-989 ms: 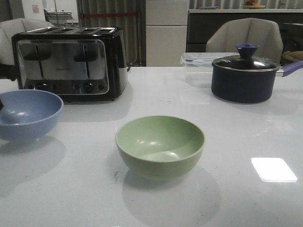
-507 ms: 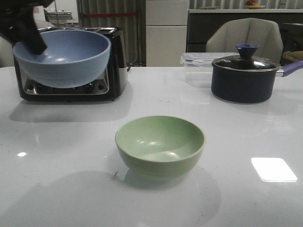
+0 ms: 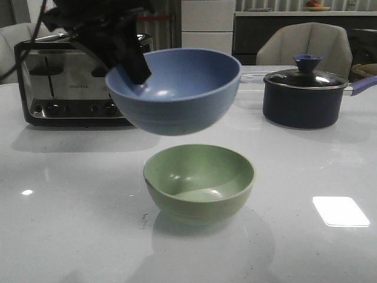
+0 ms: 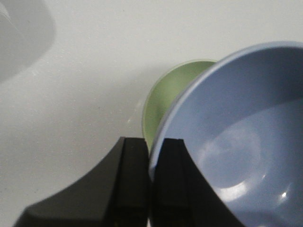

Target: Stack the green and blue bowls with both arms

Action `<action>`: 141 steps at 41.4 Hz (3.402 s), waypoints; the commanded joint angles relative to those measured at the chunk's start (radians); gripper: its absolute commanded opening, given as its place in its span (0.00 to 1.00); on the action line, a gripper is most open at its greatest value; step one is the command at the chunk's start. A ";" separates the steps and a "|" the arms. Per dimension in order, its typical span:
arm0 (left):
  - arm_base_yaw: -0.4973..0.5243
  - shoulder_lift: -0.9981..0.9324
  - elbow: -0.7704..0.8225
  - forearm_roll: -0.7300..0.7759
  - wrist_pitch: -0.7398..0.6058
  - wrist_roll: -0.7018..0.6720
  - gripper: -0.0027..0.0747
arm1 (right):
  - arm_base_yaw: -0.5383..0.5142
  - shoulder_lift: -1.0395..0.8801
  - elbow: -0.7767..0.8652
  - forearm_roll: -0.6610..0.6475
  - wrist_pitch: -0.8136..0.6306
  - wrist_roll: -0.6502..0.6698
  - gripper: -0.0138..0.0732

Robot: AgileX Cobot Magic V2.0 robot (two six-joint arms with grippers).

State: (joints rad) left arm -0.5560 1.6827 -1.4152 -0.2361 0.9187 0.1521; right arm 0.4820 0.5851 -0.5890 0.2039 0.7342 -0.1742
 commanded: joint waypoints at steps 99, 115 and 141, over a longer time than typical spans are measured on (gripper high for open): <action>-0.022 -0.877 0.608 0.227 -0.148 -0.112 0.62 | 0.001 0.000 -0.027 0.008 -0.072 -0.014 0.75; -0.022 -1.045 0.717 0.236 -0.181 -0.119 0.62 | 0.001 0.000 -0.027 0.008 -0.065 -0.014 0.75; -0.022 -1.045 0.719 0.236 -0.193 -0.119 0.39 | 0.001 0.000 -0.027 0.008 -0.064 -0.014 0.43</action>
State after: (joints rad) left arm -0.5751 0.6404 -0.6712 0.0000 0.8020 0.0442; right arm 0.4820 0.5851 -0.5890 0.2039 0.7342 -0.1742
